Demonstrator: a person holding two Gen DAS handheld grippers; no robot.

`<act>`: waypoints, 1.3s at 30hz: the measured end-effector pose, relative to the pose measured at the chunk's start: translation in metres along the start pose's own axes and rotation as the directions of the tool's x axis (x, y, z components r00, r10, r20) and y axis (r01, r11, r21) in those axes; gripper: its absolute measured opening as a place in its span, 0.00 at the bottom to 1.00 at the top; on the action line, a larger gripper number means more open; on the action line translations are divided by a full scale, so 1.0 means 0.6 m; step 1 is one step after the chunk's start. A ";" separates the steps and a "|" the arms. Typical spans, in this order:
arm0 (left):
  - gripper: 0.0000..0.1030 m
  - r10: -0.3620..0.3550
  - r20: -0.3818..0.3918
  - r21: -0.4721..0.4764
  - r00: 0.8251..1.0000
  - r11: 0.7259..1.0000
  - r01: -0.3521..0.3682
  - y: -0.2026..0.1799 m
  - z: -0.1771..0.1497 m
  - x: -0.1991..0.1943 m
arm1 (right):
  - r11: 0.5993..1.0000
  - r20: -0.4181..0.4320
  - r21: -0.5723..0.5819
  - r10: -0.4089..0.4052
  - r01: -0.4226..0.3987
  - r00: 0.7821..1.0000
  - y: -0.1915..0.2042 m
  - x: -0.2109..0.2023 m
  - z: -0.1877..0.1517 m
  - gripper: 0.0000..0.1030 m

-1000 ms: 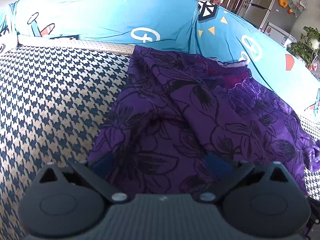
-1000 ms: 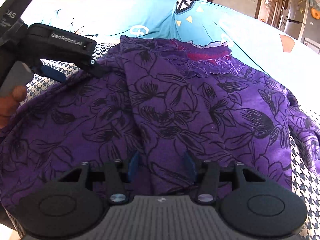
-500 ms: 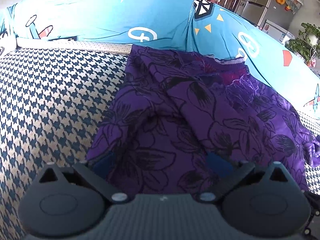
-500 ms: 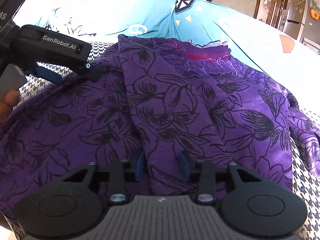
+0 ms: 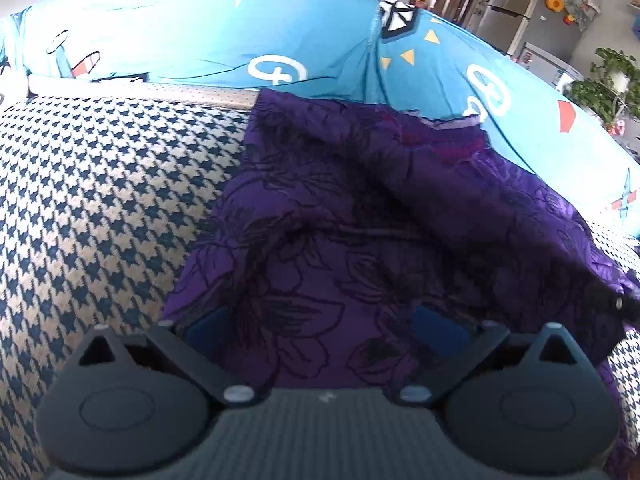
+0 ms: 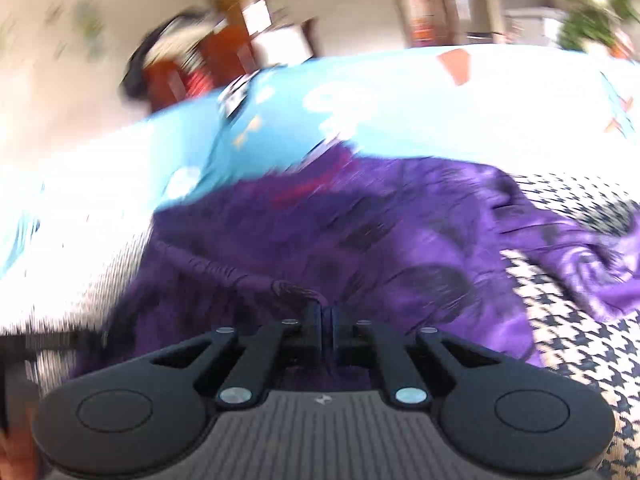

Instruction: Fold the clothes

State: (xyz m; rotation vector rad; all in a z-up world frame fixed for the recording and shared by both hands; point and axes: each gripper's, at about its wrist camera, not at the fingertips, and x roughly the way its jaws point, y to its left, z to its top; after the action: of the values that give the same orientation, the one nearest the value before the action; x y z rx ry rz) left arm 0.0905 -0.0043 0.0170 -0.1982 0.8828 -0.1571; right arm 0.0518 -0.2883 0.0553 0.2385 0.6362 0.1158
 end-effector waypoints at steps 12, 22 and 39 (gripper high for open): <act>1.00 -0.052 -0.040 0.094 0.998 0.994 0.056 -0.067 -0.023 0.014 | 0.978 0.097 0.142 -0.165 0.150 0.981 -0.068 -0.021 0.035 0.41; 1.00 -0.075 -0.041 0.145 0.996 0.986 0.080 -0.096 -0.031 0.023 | 0.982 -0.022 0.166 -0.093 0.095 0.995 -0.111 -0.029 0.013 0.54; 1.00 -0.129 -0.026 0.355 0.991 0.926 0.130 -0.161 -0.068 0.019 | 0.989 -0.118 0.146 0.001 0.016 0.993 -0.088 0.024 -0.020 0.14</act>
State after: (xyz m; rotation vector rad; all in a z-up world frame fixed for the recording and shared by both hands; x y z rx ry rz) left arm 0.0604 -0.1048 0.0061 0.0843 0.8287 -0.4372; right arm 0.0579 -0.3348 0.0242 0.3737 0.7643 0.0761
